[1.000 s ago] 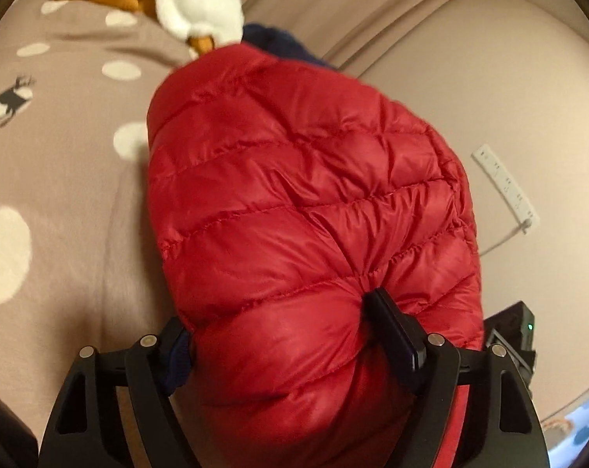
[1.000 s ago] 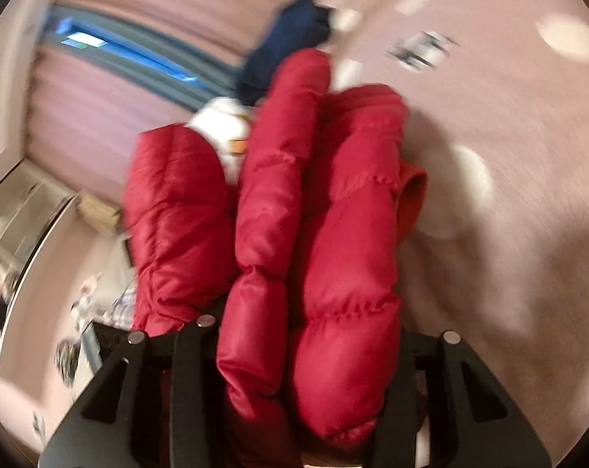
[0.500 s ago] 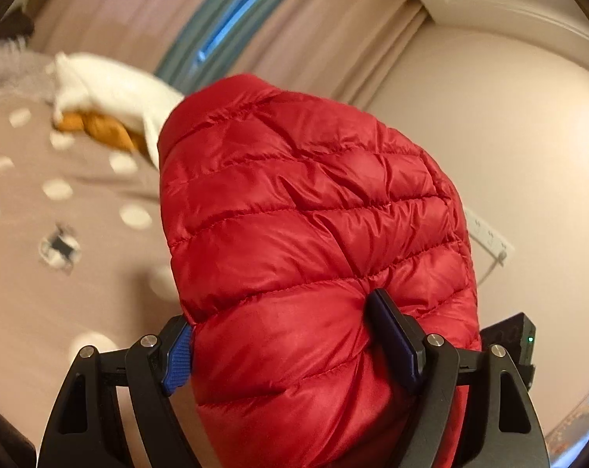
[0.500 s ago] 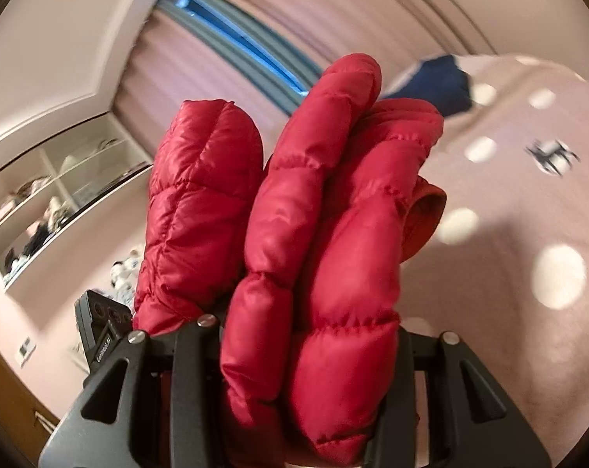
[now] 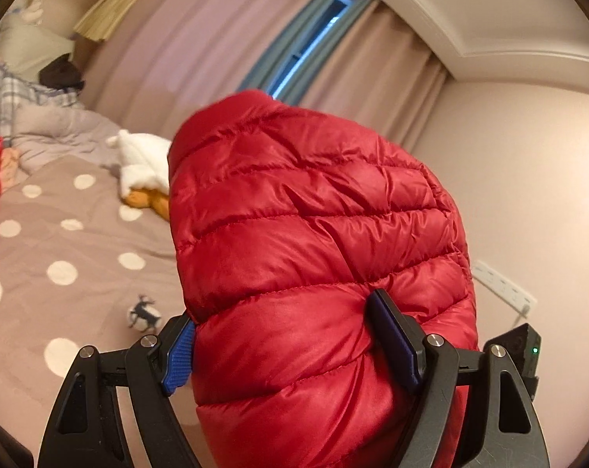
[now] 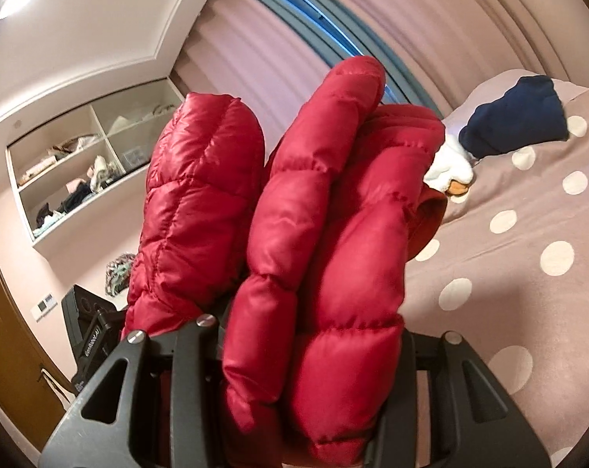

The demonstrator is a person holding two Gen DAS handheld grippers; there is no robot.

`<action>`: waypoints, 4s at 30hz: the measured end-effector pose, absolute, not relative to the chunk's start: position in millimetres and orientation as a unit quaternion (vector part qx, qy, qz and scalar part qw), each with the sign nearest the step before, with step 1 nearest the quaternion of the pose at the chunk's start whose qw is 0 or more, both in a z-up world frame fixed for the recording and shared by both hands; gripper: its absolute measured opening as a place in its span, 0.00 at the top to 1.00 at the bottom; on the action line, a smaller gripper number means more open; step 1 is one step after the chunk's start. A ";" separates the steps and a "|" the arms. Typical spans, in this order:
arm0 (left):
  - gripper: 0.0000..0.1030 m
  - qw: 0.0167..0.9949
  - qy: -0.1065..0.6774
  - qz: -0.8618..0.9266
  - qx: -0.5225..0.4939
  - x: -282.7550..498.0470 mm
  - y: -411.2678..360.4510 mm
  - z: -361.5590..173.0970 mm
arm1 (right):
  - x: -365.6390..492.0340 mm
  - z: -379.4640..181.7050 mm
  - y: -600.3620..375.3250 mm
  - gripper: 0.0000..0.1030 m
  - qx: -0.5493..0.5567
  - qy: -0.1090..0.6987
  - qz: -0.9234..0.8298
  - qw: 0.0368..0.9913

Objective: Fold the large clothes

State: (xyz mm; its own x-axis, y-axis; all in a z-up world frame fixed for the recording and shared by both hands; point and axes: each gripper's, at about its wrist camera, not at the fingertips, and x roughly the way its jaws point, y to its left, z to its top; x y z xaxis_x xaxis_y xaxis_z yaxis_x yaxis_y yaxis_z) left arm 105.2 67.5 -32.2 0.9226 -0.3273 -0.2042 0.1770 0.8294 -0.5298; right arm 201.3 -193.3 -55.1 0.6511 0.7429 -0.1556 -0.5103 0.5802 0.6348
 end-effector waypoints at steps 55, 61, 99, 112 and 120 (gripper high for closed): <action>0.21 0.945 0.256 -0.019 -0.205 125.0 39.1 -67.8 | 209.5 -76.9 -217.3 0.03 0.174 0.271 0.210 0.923; 0.10 0.948 0.241 -0.045 -0.200 104.4 35.8 -52.7 | 182.9 -57.0 -208.8 0.00 0.141 0.245 0.240 0.929; 0.01 0.972 0.151 -0.024 -0.176 18.6 46.2 -7.2 | 112.6 -22.3 -217.8 0.00 0.101 0.212 0.214 0.948; 0.01 0.970 0.160 0.003 -0.181 22.9 51.9 -9.9 | 114.8 -24.4 -210.2 0.00 0.083 0.223 0.214 0.947; 0.01 0.971 0.169 0.015 -0.169 24.5 49.9 -11.0 | 116.3 -25.9 -207.6 0.00 0.073 0.227 0.205 0.949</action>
